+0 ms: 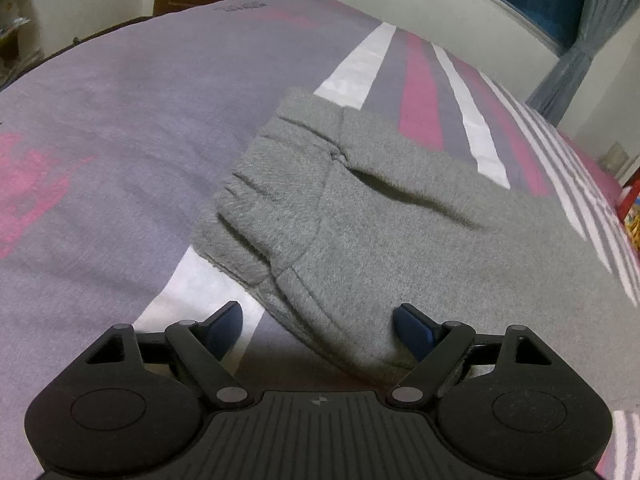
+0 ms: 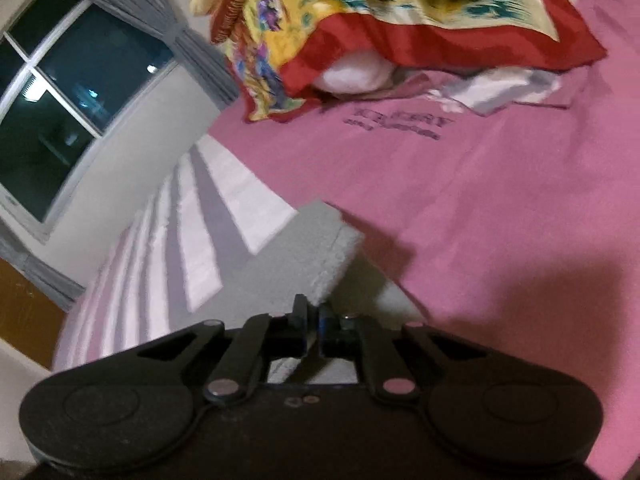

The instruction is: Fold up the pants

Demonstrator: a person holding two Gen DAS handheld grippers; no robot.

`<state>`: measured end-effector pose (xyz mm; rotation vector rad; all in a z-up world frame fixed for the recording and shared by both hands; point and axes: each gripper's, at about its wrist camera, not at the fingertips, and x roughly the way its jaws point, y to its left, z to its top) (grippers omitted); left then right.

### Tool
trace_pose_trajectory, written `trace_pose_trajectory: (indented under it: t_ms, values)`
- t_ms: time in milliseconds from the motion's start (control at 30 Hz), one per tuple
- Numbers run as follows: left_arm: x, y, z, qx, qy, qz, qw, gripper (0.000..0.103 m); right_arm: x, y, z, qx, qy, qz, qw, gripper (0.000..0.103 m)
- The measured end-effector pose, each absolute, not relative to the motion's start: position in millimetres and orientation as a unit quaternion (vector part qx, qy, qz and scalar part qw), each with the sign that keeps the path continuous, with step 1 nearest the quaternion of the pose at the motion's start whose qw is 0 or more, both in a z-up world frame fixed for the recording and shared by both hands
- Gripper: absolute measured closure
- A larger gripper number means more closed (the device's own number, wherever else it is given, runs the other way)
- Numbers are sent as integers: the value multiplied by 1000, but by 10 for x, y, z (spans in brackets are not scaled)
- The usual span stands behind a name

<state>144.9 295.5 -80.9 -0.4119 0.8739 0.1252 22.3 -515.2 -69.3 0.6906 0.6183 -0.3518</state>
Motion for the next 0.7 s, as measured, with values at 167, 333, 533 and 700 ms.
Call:
trace_pose_trajectory:
  t_ms: [167, 333, 533, 700]
  values:
    - [1131, 3281, -680, -285, 358, 70, 886, 28, 239, -5093, -715, 318, 312, -154, 882, 82]
    - [1101, 3467, -742, -369, 328, 47, 868, 59, 276, -5054, -712, 306, 323, -151, 883, 76]
    - [1218, 3359, -777, -354, 332, 57, 873, 59, 321, -5039, -716, 306, 326, -151, 882, 71]
    - [1267, 3342, -680, -327, 328, 48, 885, 72, 341, -5040, -716, 304, 329, -153, 881, 71]
